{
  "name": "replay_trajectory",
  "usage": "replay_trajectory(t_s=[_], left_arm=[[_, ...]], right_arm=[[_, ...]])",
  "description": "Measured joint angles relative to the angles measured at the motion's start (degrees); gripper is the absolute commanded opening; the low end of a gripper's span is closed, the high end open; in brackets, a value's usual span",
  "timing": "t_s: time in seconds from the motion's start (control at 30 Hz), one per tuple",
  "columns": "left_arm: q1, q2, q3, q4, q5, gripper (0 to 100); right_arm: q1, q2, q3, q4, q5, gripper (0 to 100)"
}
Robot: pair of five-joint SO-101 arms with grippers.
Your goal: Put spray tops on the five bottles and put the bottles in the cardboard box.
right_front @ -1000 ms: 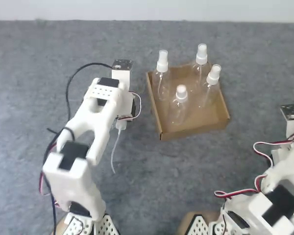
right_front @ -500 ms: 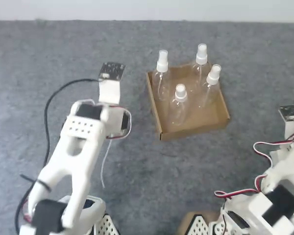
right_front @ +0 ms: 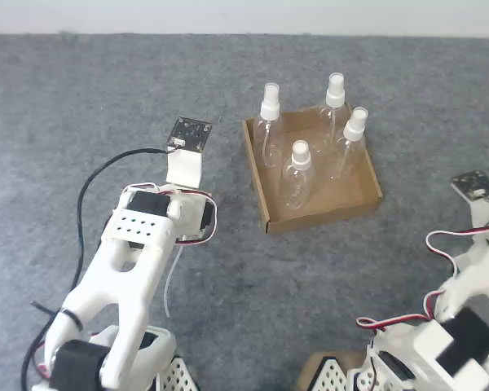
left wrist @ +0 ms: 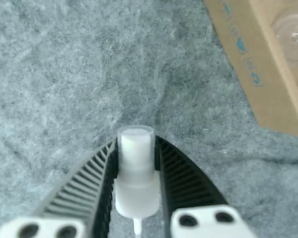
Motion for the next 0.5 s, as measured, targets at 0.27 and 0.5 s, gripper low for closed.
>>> replay_trajectory(t_s=[0.27,0.5], left_arm=[[0.0,0.0,1.1,0.0,0.0,3],[-0.1,0.0,1.1,0.0,0.0,3]], right_arm=[[0.0,0.0,3.7,-4.7,3.0,22.9],[0.0,0.0,5.2,-6.0,3.2,21.5]])
